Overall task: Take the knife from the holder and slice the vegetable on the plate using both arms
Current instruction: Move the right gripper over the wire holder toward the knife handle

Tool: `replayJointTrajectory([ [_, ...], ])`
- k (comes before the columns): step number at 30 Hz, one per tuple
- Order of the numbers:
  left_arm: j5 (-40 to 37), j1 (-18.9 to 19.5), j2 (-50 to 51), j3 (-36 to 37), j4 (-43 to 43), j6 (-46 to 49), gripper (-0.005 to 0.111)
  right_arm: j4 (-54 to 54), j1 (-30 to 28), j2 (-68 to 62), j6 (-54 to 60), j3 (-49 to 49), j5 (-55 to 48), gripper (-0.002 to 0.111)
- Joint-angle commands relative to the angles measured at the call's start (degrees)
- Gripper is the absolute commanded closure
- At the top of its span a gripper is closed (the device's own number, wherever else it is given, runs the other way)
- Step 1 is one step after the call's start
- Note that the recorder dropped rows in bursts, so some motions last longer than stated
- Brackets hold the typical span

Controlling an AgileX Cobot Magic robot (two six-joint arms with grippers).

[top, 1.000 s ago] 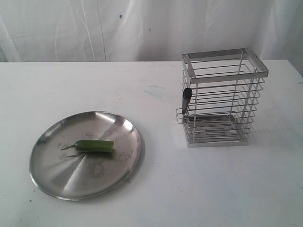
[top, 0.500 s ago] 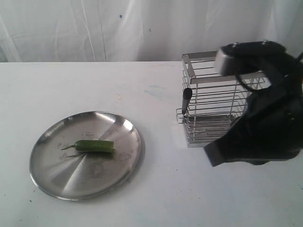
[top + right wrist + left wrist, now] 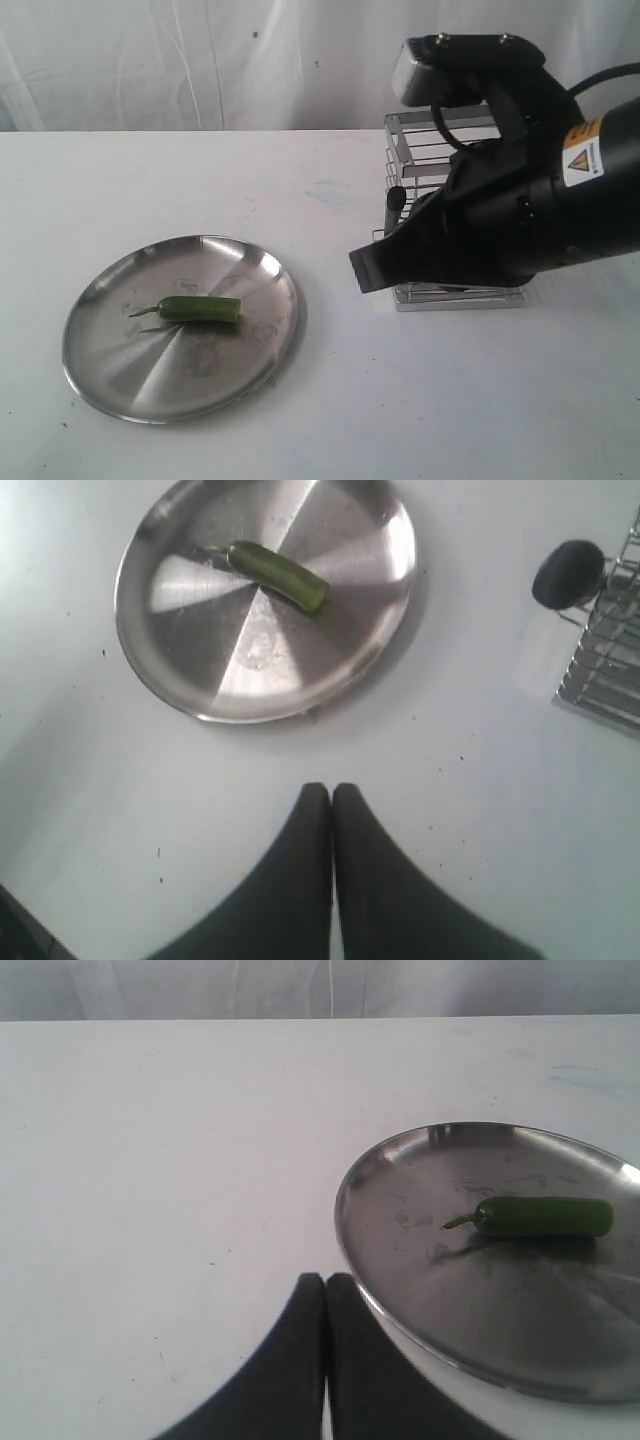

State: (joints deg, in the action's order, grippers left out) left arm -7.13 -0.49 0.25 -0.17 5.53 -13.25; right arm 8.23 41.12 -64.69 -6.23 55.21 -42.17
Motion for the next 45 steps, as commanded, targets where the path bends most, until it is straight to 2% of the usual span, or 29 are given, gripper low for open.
replayJointTrajectory([
  [1, 0.1, -0.3, -0.3, 0.2, -0.3, -0.1, 0.107, -0.8, 0.2, -0.1, 5.7, 0.1, 3.5, 0.098],
  [5, 0.1, -0.3, -0.3, 0.2, -0.3, -0.1, 0.107, -0.8, 0.2, -0.1, 7.7, 0.1, 6.9, 0.081],
  [11, 0.1, -0.3, -0.3, 0.2, -0.3, -0.1, 0.107, -2.7, 0.2, -0.2, 7.4, 0.0, 17.5, 0.080],
  [16, 0.1, -0.3, -0.3, 0.2, -0.3, -0.1, 0.107, -3.1, 0.2, -0.2, 7.4, 0.1, 18.4, 0.080],
  [17, 0.1, -0.3, -0.3, 0.2, -0.3, -0.1, 0.107, -3.4, 0.2, -0.2, 7.4, 0.2, 17.1, 0.080],
  [20, 0.1, -0.3, -0.3, 0.2, -0.3, -0.1, 0.107, -2.5, 0.7, -0.2, 3.7, 5.4, 3.0, 0.081],
  [23, 0.1, -0.3, -0.3, 0.2, -0.3, -0.1, 0.107, -3.3, 3.6, -0.8, -0.7, 11.5, -1.6, 0.081],
  [28, 0.1, -0.3, -0.3, 0.2, -0.3, -0.1, 0.107, -16.3, 9.5, -12.2, -14.0, 16.6, -13.3, 0.081],
  [31, 0.1, -0.3, -0.3, 0.2, -0.3, -0.1, 0.107, -16.0, 11.9, -15.1, -15.3, 22.8, -14.8, 0.081],
  [33, 0.1, -0.3, -0.3, 0.2, -0.3, -0.1, 0.107, -16.9, 12.0, -14.9, -21.3, 26.5, -16.3, 0.081],
  [38, 0.1, -0.3, -0.3, 0.2, -0.3, -0.1, 0.107, -33.8, 12.0, -14.9, -31.9, 28.3, -26.9, 0.081],
  [40, 0.1, -0.3, -0.3, 0.2, -0.3, -0.1, 0.107, -37.4, 12.0, -15.2, -33.4, 28.3, -27.8, 0.080],
  [42, 0.1, -0.3, -0.3, 0.2, -0.3, -0.1, 0.107, -36.8, 12.0, -15.5, -33.7, 28.3, -27.8, 0.076],
  [45, 0.1, -0.3, -0.3, 0.2, -0.3, -0.1, 0.107, -33.1, 12.0, -16.1, -35.3, 28.3, -27.8, 0.064],
])
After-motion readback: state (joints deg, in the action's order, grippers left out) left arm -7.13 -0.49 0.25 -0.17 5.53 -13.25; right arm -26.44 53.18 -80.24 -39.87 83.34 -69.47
